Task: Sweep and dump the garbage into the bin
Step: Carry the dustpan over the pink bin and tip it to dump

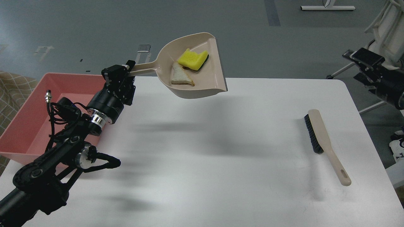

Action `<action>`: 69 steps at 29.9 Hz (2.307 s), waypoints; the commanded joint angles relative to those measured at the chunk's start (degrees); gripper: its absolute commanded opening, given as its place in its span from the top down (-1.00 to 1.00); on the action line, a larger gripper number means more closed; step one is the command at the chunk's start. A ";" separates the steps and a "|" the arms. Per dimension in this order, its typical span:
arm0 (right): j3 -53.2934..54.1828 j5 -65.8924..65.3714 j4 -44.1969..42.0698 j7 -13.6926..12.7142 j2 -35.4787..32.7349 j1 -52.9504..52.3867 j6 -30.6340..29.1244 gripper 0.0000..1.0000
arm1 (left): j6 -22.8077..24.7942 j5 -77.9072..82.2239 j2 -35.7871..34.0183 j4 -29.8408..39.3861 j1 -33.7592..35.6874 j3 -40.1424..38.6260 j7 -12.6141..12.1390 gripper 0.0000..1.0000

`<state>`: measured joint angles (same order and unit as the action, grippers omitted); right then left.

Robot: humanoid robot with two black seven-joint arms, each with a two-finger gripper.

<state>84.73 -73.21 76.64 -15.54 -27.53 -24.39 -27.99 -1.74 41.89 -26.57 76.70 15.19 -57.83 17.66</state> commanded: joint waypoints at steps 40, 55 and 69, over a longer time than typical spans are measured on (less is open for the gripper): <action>7.20 9.84 -14.41 13.25 22.52 -1.01 -0.01 -1.00 | 14.39 -0.84 -8.67 2.58 -18.78 -28.47 -2.19 0.76; 7.02 10.02 -15.02 18.17 22.96 -0.83 -0.01 -1.00 | 22.30 -2.42 -9.72 1.79 -29.68 -42.88 -3.77 0.75; 7.29 10.02 -15.64 18.26 22.43 -1.19 -0.01 -1.00 | 27.93 -2.34 -12.89 -5.86 -36.90 -50.36 -3.51 0.75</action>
<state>91.98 -63.19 61.01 2.68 -5.00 -25.57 -28.01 25.49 39.54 -38.19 72.95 -21.17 -107.45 13.89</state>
